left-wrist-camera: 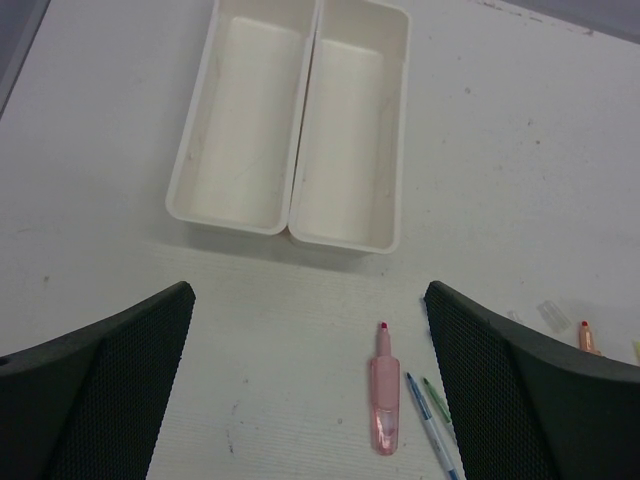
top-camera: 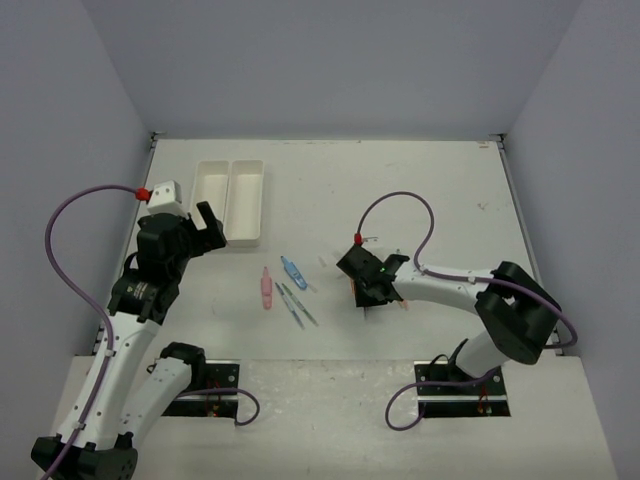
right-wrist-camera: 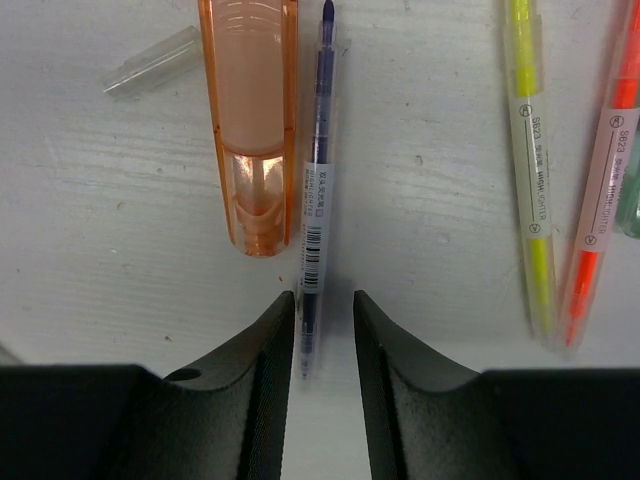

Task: Sort the stationery into containers
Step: Pick up the pen from the center of the board, then pick up the pen cap from the center of the board.

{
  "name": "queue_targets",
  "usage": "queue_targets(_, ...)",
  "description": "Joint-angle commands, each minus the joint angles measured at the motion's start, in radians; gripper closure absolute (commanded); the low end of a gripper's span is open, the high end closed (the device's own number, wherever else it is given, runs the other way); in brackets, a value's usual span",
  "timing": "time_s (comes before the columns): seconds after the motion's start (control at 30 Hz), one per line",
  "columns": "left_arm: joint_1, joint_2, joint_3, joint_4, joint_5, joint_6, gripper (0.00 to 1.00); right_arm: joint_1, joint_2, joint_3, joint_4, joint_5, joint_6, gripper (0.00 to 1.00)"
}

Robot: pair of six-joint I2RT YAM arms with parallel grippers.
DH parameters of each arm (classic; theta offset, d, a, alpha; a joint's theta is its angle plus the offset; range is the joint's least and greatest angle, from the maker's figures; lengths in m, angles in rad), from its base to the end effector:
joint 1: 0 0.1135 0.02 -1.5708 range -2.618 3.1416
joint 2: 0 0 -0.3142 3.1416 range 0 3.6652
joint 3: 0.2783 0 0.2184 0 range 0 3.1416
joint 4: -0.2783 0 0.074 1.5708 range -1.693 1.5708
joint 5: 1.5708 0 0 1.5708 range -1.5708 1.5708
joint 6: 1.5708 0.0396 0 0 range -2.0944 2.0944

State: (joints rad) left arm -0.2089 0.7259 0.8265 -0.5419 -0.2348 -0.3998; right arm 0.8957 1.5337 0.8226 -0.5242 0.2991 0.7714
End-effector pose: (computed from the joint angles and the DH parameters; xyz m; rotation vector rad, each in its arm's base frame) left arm 0.0896 -0.0096 0.3548 -0.3388 1.9736 -0.1545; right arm 0.1612 0.1827 0.2303 -0.0988 2.6959 0.0649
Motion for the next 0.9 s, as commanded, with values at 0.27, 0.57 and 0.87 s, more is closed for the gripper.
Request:
queue_targets(0.27,0.01,0.014,0.014,-0.009,-0.028,-0.042,0.0,0.006,0.045,0.014,0.01,0.068,0.076,0.89)
queue_targets(0.57,-0.009,0.154,0.104,-0.031,0.018,-0.17,0.0,0.002,-0.17,0.017,-0.134,0.206,0.133,1.0)
queue_targets(0.87,-0.637,0.53,0.227,-0.056,-0.414,-0.581,0.0,-0.015,-0.431,0.021,-0.158,0.249,0.063,1.0)
